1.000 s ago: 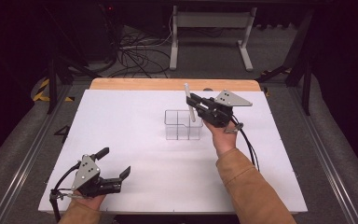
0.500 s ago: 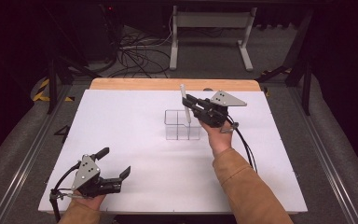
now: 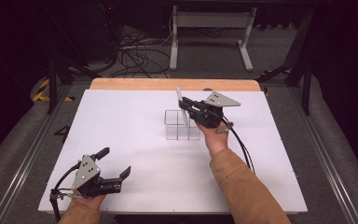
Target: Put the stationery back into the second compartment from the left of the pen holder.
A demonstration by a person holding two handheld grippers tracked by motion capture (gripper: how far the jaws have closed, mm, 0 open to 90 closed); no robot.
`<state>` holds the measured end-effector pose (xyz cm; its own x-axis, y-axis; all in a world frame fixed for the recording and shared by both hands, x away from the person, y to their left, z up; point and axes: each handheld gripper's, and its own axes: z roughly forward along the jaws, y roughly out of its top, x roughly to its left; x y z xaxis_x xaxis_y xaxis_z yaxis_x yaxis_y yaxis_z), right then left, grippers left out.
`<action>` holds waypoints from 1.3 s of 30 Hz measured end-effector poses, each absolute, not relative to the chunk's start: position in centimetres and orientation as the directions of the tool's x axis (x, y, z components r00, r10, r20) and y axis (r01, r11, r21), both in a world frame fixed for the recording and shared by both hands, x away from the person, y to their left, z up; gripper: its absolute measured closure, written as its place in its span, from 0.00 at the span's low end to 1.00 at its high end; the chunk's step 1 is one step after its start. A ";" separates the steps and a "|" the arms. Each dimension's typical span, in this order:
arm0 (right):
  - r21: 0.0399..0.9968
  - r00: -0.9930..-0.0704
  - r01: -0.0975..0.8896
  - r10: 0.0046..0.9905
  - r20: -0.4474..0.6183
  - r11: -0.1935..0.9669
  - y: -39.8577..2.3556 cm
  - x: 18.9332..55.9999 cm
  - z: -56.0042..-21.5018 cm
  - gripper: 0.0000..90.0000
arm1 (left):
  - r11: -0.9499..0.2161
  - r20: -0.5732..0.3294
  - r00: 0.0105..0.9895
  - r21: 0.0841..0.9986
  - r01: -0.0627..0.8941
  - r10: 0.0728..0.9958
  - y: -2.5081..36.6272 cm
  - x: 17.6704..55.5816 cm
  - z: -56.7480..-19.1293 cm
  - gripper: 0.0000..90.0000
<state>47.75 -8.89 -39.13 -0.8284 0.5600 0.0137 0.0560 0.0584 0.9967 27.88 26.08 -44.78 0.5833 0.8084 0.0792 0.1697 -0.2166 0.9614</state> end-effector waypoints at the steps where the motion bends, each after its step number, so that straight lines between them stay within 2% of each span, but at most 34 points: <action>1: 0.996 -0.828 0.060 0.561 0.015 0.061 -8.8 47.8 -39.2 0.87 | -0.217 0.079 0.583 0.961 0.170 0.808 26.1 27.9 -44.8 0.07; 22: 0.975 -0.804 0.174 0.591 0.061 0.135 -8.7 48.3 -40.5 0.85 | -0.213 0.075 0.585 0.962 0.170 0.808 26.1 27.9 -44.8 0.07; 26: 0.971 -0.760 0.158 0.650 0.002 0.182 -8.7 48.1 -40.2 0.50 | -0.215 0.076 0.585 0.961 0.171 0.807 26.1 28.0 -44.8 0.07; 31: 0.969 -0.729 0.155 0.685 -0.020 0.193 -9.3 47.9 -39.6 0.26 | -0.208 0.069 0.584 0.962 0.174 0.809 26.0 28.0 -44.8 0.07; 35: 0.970 -0.733 0.161 0.680 -0.005 0.180 -9.6 47.6 -39.0 0.18 | -0.213 0.074 0.586 0.962 0.172 0.807 26.0 28.0 -44.8 0.07; 39: 0.973 -0.744 0.140 0.668 -0.018 0.182 -9.9 47.0 -38.0 0.16 | -0.214 0.075 0.588 0.962 0.171 0.806 26.0 28.0 -44.8 0.07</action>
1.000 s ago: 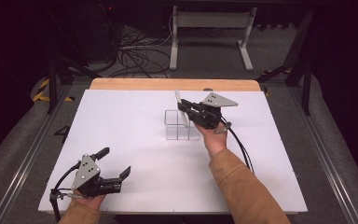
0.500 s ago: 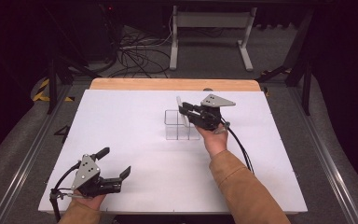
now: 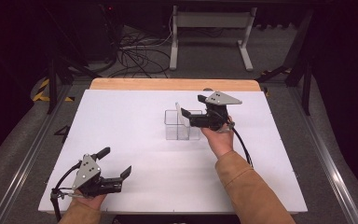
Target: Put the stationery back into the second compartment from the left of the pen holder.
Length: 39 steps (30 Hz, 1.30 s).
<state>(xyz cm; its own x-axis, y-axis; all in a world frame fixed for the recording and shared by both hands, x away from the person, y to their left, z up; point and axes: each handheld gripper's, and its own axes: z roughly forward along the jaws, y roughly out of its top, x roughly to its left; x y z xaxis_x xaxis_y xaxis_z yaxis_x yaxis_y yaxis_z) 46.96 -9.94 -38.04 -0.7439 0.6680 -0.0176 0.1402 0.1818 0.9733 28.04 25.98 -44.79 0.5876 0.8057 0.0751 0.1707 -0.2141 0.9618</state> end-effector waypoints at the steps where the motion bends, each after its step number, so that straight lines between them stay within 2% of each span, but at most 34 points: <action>1: 0.974 -0.743 0.134 0.669 -0.023 0.183 -10.1 46.8 -37.7 0.16 | -0.213 0.074 0.588 0.962 0.171 0.806 26.0 28.0 -44.8 0.07; 19: 0.980 -0.761 0.095 0.647 -0.043 0.177 -11.5 44.9 -35.6 0.14 | -0.208 0.072 0.582 0.963 0.172 0.810 26.1 27.9 -44.7 0.07; 25: 0.978 -0.780 0.103 0.625 -0.034 0.182 -12.1 44.1 -35.0 0.10 | -0.205 0.068 0.581 0.964 0.172 0.811 26.1 28.0 -44.7 0.07; 31: 0.975 -0.791 0.029 0.602 -0.112 0.218 -13.8 42.0 -33.5 0.06 | -0.186 0.051 0.578 0.967 0.176 0.815 26.2 27.9 -44.6 0.07; 39: 0.973 -0.800 0.031 0.590 -0.113 0.229 -15.6 40.5 -33.0 0.04 | -0.186 0.054 0.575 0.967 0.173 0.816 26.3 27.9 -44.6 0.07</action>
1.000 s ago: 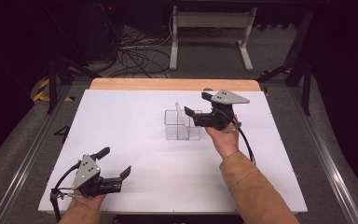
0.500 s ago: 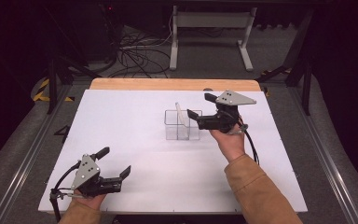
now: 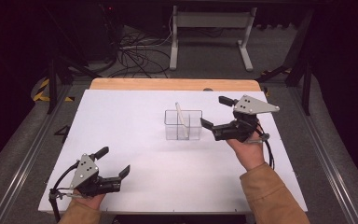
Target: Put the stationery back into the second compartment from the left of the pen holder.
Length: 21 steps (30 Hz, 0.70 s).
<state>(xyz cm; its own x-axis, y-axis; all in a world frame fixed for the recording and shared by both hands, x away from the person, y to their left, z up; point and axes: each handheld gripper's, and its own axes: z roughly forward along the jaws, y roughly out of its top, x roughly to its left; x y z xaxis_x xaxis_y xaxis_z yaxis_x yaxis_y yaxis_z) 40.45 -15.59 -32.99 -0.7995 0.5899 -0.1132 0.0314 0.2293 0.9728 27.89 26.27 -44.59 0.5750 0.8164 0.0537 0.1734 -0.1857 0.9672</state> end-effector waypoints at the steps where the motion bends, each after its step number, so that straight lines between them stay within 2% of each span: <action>1: 0.973 -0.802 0.038 0.588 -0.107 0.228 -15.9 40.3 -33.0 0.04 | -0.184 0.053 0.574 0.967 0.174 0.817 26.3 27.9 -44.6 0.07; 15: 0.957 -0.844 0.076 0.529 -0.089 0.282 -18.3 37.7 -35.2 0.02 | -0.190 0.054 0.575 0.965 0.179 0.816 26.2 28.0 -44.6 0.07; 21: 0.942 -0.854 0.131 0.517 -0.050 0.308 -19.0 37.2 -36.7 0.01 | -0.195 0.060 0.575 0.965 0.176 0.816 26.2 28.0 -44.6 0.07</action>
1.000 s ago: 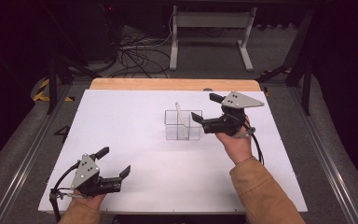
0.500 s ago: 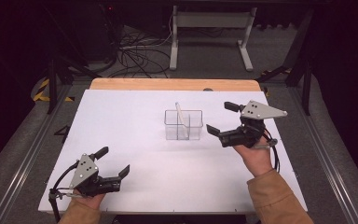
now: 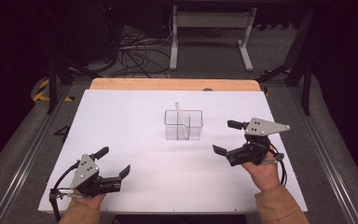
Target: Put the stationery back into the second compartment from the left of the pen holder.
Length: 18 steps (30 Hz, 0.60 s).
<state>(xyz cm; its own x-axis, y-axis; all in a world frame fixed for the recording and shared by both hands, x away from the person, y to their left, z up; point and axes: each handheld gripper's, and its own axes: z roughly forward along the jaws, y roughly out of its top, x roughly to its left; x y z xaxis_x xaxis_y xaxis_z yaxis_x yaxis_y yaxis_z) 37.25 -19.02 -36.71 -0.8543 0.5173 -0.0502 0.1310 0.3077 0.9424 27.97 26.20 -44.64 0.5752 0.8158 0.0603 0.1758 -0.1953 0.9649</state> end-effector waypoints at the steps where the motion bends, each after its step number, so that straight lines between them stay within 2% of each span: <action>1: 0.941 -0.856 0.134 0.515 -0.047 0.310 -19.1 37.2 -37.0 0.01 | -0.196 0.061 0.575 0.965 0.176 0.816 26.2 28.0 -44.6 0.07; 10: 0.937 -0.871 0.156 0.491 -0.018 0.311 -19.9 36.6 -39.7 0.00 | -0.197 0.061 0.577 0.964 0.177 0.815 26.1 27.9 -44.6 0.07; 18: 0.935 -0.852 0.168 0.524 -0.023 0.314 -20.9 36.0 -42.0 0.00 | -0.205 0.067 0.582 0.963 0.174 0.811 26.0 27.9 -44.7 0.07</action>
<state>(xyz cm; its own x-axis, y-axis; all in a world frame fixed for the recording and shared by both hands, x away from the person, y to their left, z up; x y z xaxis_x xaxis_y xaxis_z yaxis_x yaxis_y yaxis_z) 35.97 -20.93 -42.03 -0.8516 0.5236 -0.0229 0.1679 0.3138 0.9345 27.93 26.04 -44.65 0.5816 0.8107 0.0670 0.1742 -0.2046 0.9632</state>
